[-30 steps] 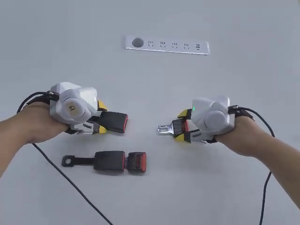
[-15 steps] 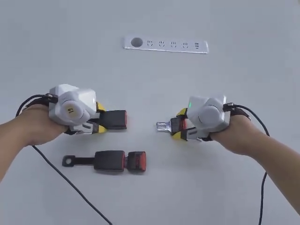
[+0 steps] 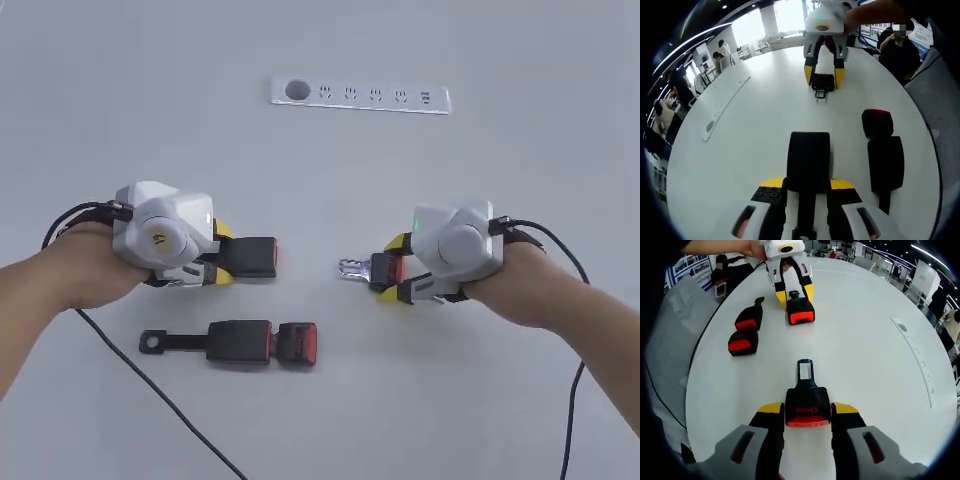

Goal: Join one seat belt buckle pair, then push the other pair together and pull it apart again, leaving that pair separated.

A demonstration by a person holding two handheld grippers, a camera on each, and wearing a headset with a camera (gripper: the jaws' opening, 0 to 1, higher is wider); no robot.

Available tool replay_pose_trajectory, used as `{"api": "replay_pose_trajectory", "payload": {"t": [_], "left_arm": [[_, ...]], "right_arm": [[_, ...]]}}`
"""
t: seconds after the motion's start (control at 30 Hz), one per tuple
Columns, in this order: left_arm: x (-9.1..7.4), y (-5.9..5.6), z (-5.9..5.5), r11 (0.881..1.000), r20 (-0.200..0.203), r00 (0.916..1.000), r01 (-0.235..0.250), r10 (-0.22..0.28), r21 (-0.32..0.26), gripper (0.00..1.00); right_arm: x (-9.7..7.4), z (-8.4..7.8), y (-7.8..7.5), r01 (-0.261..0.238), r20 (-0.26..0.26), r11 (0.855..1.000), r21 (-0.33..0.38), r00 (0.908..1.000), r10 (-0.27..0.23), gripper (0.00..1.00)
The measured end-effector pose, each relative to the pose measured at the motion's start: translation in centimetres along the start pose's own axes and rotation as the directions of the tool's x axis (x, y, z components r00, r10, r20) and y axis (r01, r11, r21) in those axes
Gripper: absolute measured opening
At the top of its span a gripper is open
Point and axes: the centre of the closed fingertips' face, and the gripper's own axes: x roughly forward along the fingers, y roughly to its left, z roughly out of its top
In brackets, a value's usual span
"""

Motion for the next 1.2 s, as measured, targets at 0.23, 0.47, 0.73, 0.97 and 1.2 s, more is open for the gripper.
{"api": "replay_pose_trajectory", "payload": {"t": [0.23, 0.47, 0.73, 0.97, 1.2], "left_arm": [[0.0, -0.4, 0.1, 1.000, -0.007, 0.9999, 0.016, -0.016, 0.025, 0.31], [0.1, -0.4, 0.1, 1.000, -0.009, 0.9998, 0.016, -0.015, 0.027, 0.31], [0.1, -0.4, 0.1, 1.000, -0.015, 0.9998, 0.015, -0.014, 0.018, 0.31], [0.1, -0.4, 0.1, 1.000, -0.022, 0.9997, 0.013, -0.013, 0.020, 0.31], [0.1, -0.4, 0.0, 1.000, -0.028, 0.9995, 0.014, -0.014, 0.016, 0.31]], "right_arm": [[0.2, 0.3, -0.1, -0.006, 0.005, 1.000, -0.030, 1.0000, 0.006, 0.33], [1.0, 1.7, 0.5, -0.011, 0.026, 0.999, -0.049, 0.9996, 0.012, 0.33], [2.1, 3.6, 0.8, -0.007, 0.058, 0.999, -0.032, 0.9983, 0.009, 0.33], [3.2, 5.5, 0.8, 0.002, 0.073, 1.000, -0.018, 0.9974, 0.000, 0.33], [4.0, 6.8, 1.0, 0.004, 0.089, 1.000, -0.008, 0.9960, -0.004, 0.33]]}}
